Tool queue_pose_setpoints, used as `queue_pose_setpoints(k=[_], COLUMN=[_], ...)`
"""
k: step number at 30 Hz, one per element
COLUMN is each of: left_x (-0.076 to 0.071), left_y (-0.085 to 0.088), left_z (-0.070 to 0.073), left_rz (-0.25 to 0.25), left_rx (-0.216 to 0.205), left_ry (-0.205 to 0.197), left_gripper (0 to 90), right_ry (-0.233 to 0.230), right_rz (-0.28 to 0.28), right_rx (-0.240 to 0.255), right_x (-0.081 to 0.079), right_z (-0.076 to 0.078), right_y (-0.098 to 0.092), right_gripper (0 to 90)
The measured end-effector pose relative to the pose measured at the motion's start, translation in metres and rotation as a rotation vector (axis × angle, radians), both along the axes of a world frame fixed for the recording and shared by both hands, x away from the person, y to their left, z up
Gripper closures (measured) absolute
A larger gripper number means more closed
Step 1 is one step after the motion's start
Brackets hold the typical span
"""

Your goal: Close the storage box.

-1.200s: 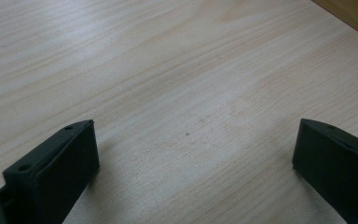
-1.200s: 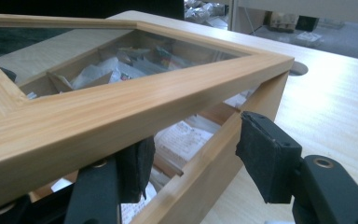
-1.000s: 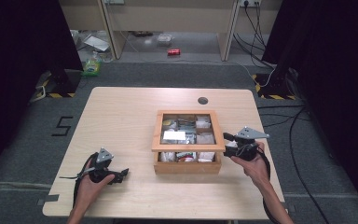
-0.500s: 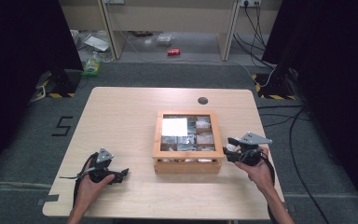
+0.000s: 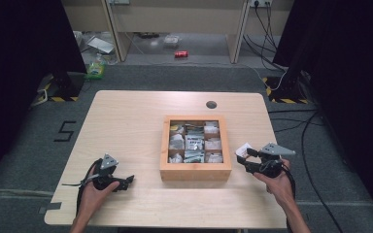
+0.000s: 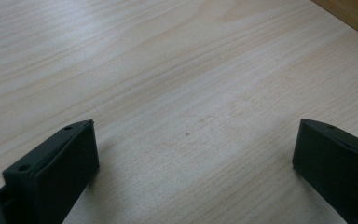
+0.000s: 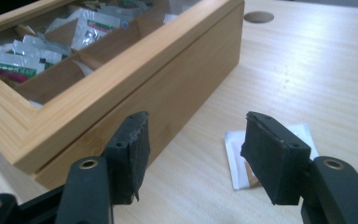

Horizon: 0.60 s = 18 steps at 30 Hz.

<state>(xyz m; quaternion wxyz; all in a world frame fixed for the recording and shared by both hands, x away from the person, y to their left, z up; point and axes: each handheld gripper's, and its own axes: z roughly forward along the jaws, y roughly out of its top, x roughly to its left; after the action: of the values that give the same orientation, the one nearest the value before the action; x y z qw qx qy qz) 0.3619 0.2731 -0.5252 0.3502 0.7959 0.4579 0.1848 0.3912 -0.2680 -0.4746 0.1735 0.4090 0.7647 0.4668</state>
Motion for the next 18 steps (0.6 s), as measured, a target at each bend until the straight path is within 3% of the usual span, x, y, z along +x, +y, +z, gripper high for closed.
queue_pose_setpoints(k=[14,18], left_x=[0.0,0.0], left_y=[0.0,0.0], left_z=[0.0,0.0], left_rz=[-0.001,0.0], left_rx=[0.001,0.001], left_ry=[-0.001,0.0], left_gripper=[0.0,0.0], right_ry=[0.066,0.085], right_rz=[-0.042,-0.058], right_rx=[0.022,-0.001], right_x=[-0.011,-0.02], right_z=[-0.011,-0.015], right_y=[-0.007,-0.011], right_gripper=[36.5,33.3])
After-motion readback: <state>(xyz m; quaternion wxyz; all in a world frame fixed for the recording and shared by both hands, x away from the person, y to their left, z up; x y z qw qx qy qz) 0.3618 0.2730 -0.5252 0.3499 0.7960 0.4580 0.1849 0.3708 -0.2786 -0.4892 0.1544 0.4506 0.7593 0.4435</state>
